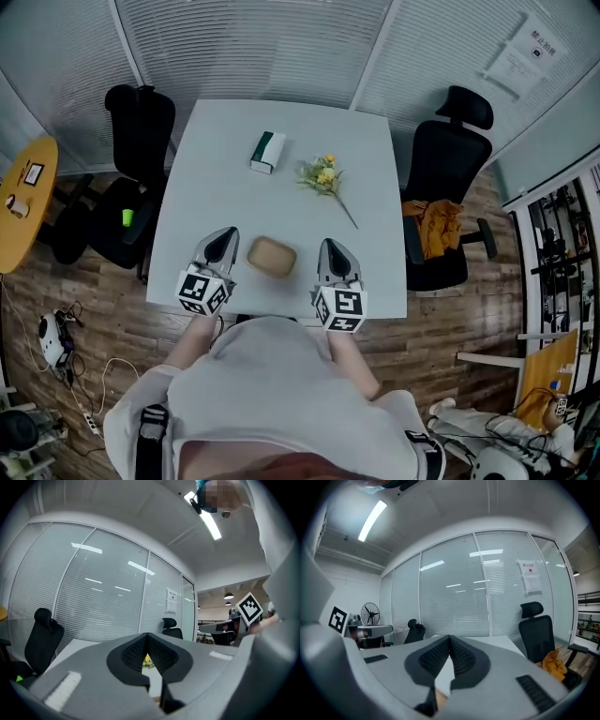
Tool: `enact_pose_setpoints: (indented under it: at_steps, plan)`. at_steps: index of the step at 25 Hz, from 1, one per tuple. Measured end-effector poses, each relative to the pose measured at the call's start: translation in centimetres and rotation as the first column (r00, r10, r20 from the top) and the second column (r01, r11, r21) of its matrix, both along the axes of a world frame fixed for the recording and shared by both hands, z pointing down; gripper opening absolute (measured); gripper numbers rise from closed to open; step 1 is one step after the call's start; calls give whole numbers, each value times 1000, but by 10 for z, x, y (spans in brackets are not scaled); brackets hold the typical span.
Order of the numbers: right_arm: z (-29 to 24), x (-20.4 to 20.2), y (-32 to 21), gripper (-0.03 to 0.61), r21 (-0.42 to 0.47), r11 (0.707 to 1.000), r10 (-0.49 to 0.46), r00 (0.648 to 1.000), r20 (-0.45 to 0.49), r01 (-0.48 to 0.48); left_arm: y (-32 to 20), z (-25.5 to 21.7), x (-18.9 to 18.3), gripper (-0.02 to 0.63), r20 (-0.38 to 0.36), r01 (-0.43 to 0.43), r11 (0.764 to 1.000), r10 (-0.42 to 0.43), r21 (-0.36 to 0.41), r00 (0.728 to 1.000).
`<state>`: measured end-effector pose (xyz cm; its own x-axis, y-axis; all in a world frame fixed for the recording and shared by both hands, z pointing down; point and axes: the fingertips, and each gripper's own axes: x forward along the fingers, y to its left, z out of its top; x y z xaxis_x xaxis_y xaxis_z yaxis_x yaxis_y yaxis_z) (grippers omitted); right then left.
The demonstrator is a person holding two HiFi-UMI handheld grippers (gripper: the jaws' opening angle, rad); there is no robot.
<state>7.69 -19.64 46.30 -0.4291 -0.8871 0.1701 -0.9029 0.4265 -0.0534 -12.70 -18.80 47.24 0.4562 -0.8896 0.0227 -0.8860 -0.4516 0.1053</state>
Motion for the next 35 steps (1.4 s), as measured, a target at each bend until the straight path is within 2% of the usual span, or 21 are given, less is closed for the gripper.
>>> enact_pose_setpoints:
  at_steps: [13,21,33,34,35]
  plan:
    - [45,-20,-3,8,-118,993,28,1000,11,-27,1,53,-6,-2,-7,-74,990,73,-118,997]
    - [60,-27,-2,8,-140,990,31,1000,4,-30,5,87,-4,-2,2,-93,980,94,-175,996]
    - [59,-29,1,8,-141,989,36,999,10,-35,1,98,5,-1,47,-133,971,145,-199,988]
    - [59,-29,1,8,-141,989,37,999,9,-35,1,100,7,14,50,-140,968,153,-208,987]
    - [59,-29,2,8,-140,990,38,999,9,-36,0,102,9,72,53,-144,965,159,-221,986]
